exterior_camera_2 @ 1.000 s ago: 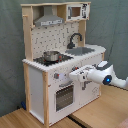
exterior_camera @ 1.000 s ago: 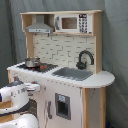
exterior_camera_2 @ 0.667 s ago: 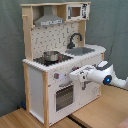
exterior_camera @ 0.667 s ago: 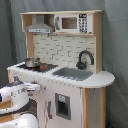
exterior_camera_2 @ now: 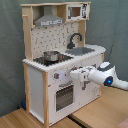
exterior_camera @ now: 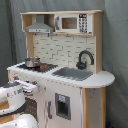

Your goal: Play with the kitchen

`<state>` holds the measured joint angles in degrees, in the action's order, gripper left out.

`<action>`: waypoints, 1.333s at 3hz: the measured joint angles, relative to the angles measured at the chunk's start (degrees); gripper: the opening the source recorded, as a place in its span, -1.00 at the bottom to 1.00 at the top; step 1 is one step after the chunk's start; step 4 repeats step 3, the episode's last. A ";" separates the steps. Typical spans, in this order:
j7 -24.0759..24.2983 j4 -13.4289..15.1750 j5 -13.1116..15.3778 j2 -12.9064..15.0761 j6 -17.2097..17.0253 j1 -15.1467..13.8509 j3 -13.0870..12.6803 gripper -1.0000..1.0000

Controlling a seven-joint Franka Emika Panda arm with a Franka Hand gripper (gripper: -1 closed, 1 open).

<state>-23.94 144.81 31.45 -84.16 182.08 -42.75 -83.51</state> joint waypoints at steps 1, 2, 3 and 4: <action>0.49 0.43 -0.06 0.12 -4.67 3.91 0.00 1.00; 0.51 -0.45 -1.05 0.14 -9.00 8.01 0.03 1.00; 1.76 -0.90 -3.75 0.48 -12.01 11.68 -1.88 1.00; 1.76 -0.90 -3.75 0.48 -12.01 11.68 -1.88 1.00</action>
